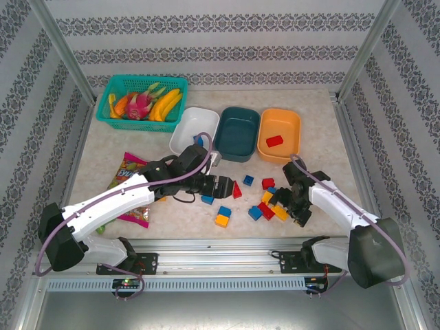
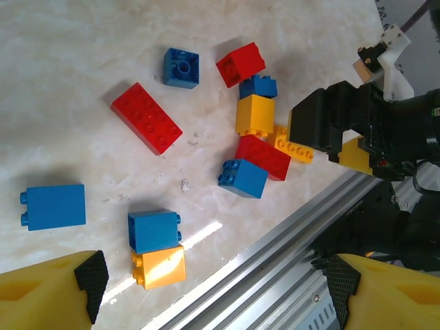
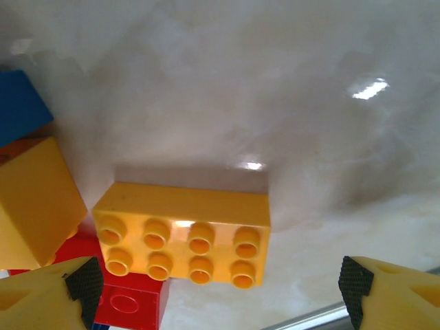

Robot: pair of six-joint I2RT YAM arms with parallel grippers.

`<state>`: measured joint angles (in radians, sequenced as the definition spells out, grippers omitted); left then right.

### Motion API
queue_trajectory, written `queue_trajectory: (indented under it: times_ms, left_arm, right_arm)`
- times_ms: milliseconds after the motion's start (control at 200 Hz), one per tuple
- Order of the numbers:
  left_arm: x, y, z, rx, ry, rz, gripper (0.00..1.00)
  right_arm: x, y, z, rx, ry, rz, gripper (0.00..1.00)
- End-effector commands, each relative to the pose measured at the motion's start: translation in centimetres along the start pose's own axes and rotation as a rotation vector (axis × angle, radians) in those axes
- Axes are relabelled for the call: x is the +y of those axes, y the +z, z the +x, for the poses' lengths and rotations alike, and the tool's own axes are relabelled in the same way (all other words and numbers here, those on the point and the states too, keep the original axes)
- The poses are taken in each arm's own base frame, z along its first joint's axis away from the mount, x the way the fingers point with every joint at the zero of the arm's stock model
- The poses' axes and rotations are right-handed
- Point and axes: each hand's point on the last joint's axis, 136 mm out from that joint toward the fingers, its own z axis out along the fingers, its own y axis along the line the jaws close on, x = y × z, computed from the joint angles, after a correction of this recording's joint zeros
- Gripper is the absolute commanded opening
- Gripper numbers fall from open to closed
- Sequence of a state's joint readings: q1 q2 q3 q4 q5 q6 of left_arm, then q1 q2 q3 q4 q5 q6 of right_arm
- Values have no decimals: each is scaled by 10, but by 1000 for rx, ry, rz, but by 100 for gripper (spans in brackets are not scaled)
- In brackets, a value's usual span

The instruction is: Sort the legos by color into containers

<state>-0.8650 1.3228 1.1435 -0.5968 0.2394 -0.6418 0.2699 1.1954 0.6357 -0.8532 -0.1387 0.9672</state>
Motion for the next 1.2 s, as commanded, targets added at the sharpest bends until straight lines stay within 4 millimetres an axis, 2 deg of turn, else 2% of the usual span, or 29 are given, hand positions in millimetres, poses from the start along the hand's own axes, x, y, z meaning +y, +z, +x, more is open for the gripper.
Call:
queue_trajectory:
  times_ms: [0, 410, 839, 949, 1084, 1199]
  left_arm:
    - [-11, -4, -1, -26, 2, 37, 86]
    - [-24, 0, 0, -24, 23, 52, 86]
    - [-25, -1, 0, -35, 21, 48, 86]
    - [-26, -1, -1, -41, 22, 49, 86]
    - [-26, 1, -2, -44, 17, 49, 86]
    - [-25, 3, -3, -46, 16, 49, 87]
  right_arm:
    - [4, 6, 0, 12, -45, -35, 90]
    - [8, 21, -2, 27, -45, -44, 87]
    - [1, 30, -2, 50, -21, 14, 68]
    - [-1, 28, -3, 48, -21, 29, 68]
    - [-4, 28, -1, 67, -22, 63, 78]
    - [-4, 30, -1, 74, -27, 88, 79]
